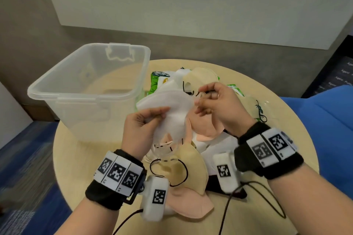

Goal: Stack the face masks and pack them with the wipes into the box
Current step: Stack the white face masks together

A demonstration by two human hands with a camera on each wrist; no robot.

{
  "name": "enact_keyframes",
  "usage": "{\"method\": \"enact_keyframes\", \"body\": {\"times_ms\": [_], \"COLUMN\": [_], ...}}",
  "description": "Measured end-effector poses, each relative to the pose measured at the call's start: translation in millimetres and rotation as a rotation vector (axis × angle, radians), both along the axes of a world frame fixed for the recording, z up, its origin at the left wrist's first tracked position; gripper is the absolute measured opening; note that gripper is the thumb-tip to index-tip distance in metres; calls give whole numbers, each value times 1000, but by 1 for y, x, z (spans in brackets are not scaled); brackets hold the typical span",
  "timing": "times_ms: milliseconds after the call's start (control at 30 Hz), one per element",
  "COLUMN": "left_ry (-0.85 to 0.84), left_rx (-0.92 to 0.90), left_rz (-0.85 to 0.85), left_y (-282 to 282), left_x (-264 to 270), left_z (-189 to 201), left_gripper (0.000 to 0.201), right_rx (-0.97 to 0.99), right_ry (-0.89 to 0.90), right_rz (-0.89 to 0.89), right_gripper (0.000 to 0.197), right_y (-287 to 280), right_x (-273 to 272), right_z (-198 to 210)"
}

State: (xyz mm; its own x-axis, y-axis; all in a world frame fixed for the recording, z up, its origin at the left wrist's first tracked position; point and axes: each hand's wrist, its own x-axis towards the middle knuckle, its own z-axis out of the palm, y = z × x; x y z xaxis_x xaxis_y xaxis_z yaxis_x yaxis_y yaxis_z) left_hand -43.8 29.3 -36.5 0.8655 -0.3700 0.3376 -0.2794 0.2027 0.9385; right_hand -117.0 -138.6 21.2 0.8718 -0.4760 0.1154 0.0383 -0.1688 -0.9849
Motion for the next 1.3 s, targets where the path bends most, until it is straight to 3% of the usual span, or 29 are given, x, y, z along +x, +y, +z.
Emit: {"method": "enact_keyframes", "body": {"times_ms": [67,133,200,300,467,667,800,900,967,1167,1300], "left_ry": [8,9,4,-17,-42,-27,-20,-24,-29,-41,-50], "left_rx": [15,36,51,67,88,79,62,61,64,68,85], "left_rz": [49,85,100,108,84,54,39,42,49,58,89], "left_y": [8,14,18,22,29,32,31,30,30,28,25], "left_x": [8,15,20,25,31,36,38,36,35,32,30], "left_z": [-5,-9,-11,-14,-21,-27,-26,-25,-25,-19,-13], "left_gripper": [37,38,37,34,39,41,40,40,42,40,41], "right_rx": [-165,-451,-791,-1127,-1490,-1433,-1553,-1557,-1469,-1287,-1064], "right_ry": [56,169,324,529,851,859,825,734,676,330,124], "right_rz": [-56,-67,-11,111,186,286,243,264,226,126,9], "right_gripper": [22,24,47,83,108,82,59,16,26,17,9], "right_y": [-11,-17,-18,-11,-14,-17,-14,-11,-13,-22,-21], "right_x": [21,47,74,111,156,171,172,169,166,152,124], "right_z": [10,20,26,26,6,4,3,-1,-3,11,39]}}
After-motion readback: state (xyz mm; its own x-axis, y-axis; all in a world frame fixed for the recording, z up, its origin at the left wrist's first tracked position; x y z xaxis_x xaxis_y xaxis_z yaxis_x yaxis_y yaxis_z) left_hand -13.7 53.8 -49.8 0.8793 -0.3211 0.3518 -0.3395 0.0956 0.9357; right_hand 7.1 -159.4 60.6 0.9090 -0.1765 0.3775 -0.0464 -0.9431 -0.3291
